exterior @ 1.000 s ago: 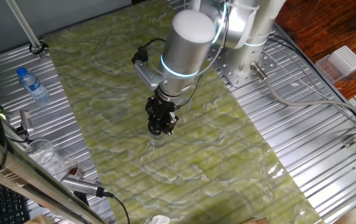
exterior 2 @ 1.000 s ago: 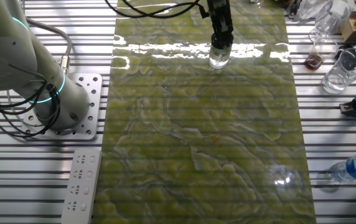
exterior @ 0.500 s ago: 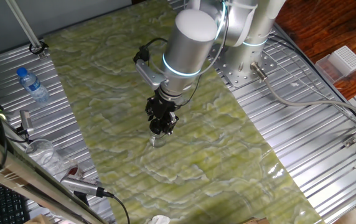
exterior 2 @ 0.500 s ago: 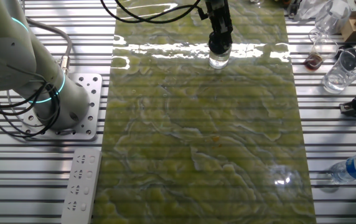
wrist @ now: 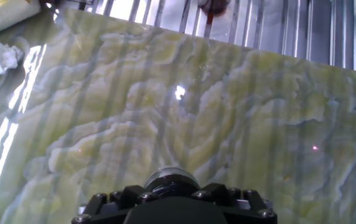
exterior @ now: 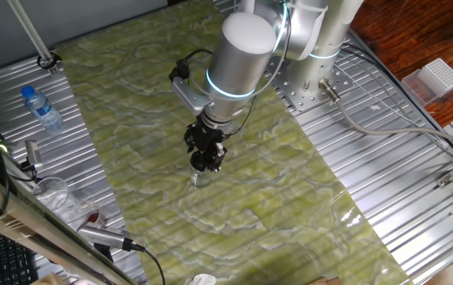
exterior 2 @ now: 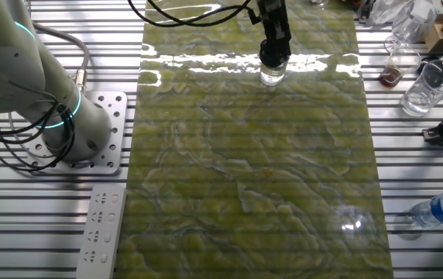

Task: Screw the lid onto the jar

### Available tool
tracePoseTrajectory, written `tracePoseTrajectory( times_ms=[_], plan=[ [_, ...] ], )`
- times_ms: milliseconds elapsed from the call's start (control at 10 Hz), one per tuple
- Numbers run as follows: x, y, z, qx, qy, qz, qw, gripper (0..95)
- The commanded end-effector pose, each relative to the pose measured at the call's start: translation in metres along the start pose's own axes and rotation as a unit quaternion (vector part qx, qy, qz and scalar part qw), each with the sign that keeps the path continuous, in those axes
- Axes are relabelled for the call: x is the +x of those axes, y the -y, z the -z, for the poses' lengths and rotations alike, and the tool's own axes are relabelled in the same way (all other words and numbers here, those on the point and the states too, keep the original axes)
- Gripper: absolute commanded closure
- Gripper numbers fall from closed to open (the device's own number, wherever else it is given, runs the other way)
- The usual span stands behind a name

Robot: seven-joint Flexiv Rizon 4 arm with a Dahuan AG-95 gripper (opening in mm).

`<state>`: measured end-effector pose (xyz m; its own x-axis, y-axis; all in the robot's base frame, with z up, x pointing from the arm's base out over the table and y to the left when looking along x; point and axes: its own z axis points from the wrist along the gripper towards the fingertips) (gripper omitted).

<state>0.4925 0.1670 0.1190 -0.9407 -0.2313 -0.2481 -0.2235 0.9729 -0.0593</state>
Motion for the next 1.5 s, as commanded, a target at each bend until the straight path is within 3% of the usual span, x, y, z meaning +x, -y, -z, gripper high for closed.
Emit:
tracePoseTrajectory(
  times_ms=[100, 800, 1500],
  plan=[
    [0.0, -0.001, 0.001, -0.004, -0.027, 0.004, 0.9996, 19.0],
    [0.005, -0.002, 0.001, -0.01, -0.066, 0.007, 0.9978, 19.0],
    [0.012, -0.004, 0.0, -0.009, -0.067, 0.012, 0.9976, 19.0]
  ],
)
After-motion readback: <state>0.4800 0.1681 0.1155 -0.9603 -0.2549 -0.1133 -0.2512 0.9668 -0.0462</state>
